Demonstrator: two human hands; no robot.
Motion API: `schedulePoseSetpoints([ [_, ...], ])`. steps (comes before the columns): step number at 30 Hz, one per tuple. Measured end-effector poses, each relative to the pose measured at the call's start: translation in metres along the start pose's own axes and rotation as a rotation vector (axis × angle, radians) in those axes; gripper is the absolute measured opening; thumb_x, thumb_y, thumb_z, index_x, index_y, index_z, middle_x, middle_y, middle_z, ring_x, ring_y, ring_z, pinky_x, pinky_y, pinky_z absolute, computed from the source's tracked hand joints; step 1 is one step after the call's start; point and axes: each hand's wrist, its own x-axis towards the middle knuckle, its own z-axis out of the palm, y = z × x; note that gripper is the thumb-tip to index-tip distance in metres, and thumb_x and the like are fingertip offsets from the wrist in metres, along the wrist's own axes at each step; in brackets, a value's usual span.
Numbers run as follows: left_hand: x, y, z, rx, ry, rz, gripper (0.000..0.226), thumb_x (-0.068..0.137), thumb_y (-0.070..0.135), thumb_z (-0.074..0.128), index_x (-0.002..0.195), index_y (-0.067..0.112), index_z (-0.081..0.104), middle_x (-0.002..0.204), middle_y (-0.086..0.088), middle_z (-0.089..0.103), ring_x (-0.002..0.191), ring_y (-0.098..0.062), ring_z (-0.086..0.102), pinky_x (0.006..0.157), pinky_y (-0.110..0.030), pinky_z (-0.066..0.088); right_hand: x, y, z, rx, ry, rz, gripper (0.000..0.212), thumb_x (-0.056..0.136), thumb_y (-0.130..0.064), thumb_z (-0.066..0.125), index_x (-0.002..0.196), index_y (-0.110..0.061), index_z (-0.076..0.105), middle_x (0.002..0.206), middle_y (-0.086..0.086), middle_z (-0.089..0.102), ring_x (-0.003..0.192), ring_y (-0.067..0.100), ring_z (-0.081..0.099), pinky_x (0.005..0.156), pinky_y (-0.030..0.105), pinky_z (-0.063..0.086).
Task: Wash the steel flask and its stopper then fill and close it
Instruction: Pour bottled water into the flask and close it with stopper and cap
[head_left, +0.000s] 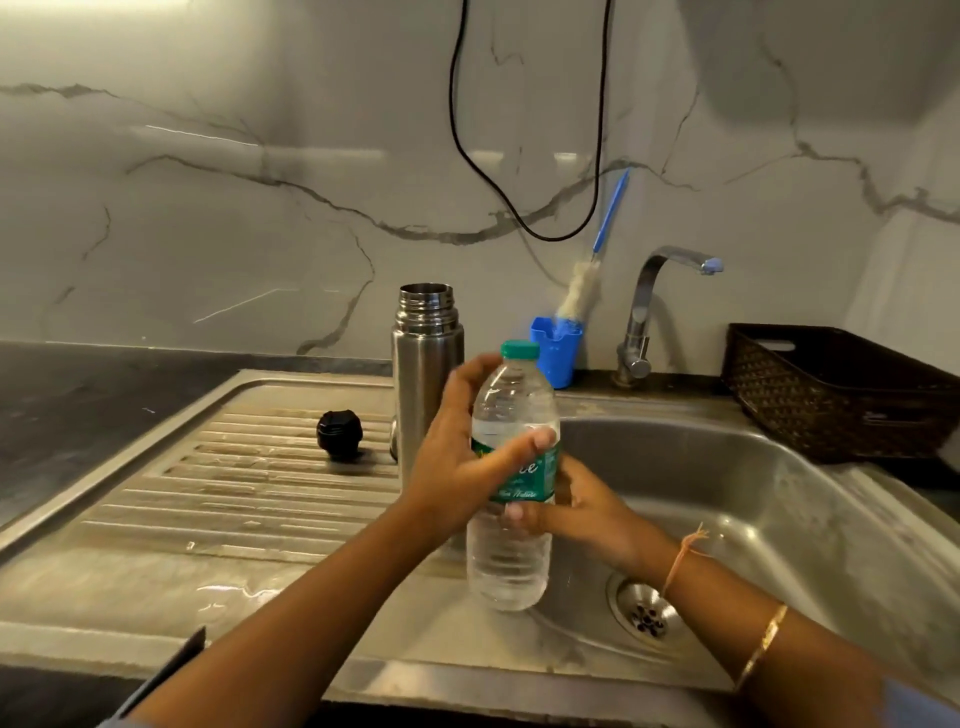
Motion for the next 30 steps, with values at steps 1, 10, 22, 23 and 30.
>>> schedulePoseSetpoints([
  [1,0.006,0.004,0.002,-0.091,-0.005,-0.025,0.062,0.073,0.048,0.066,0.125,0.042,0.035,0.127,0.012,0.052,0.113,-0.01,0.058,0.091,-0.027,0.052,-0.001,0.001,-0.004,0.004,0.002,0.01,0.048,0.072,-0.004,0.069,0.112,-0.022,0.05,0.098,-0.014,0.072,0.096,0.001,0.066,0.078,0.016,0.05],
  [10,0.046,0.025,-0.009,-0.275,-0.225,-0.34,0.037,0.078,0.021,0.055,0.115,0.014,0.061,0.112,-0.007,0.069,0.103,-0.015,0.065,0.091,-0.029,0.052,-0.006,0.012,-0.018,-0.054,0.158,0.03,0.05,0.068,-0.014,0.076,0.112,-0.023,0.055,0.104,-0.006,0.071,0.101,0.012,0.066,0.085,0.023,0.051],
  [22,0.039,0.01,0.021,-0.052,-0.065,-0.329,0.03,0.089,0.023,0.059,0.116,0.019,0.044,0.12,-0.002,0.059,0.1,-0.01,0.062,0.082,-0.023,0.055,-0.005,0.03,-0.025,-0.325,0.338,0.032,0.059,0.067,-0.026,0.084,0.118,-0.029,0.053,0.105,-0.008,0.069,0.096,0.004,0.066,0.087,0.025,0.052],
  [23,0.038,0.009,0.021,-0.082,-0.101,-0.307,0.034,0.092,0.02,0.055,0.123,0.02,0.042,0.125,0.002,0.055,0.103,-0.007,0.06,0.081,-0.018,0.053,-0.005,0.03,-0.026,-0.33,0.345,0.035,0.059,0.067,-0.025,0.084,0.118,-0.03,0.053,0.105,-0.009,0.069,0.096,0.003,0.066,0.087,0.025,0.052],
  [30,0.04,0.003,0.016,-0.348,0.011,-0.285,0.024,0.079,0.007,0.066,0.102,0.013,0.068,0.099,-0.005,0.07,0.091,-0.013,0.066,0.074,-0.02,0.052,-0.004,0.033,-0.025,-0.328,0.361,0.022,0.058,0.067,-0.025,0.084,0.116,-0.032,0.053,0.105,-0.011,0.069,0.096,0.001,0.065,0.086,0.021,0.052],
])
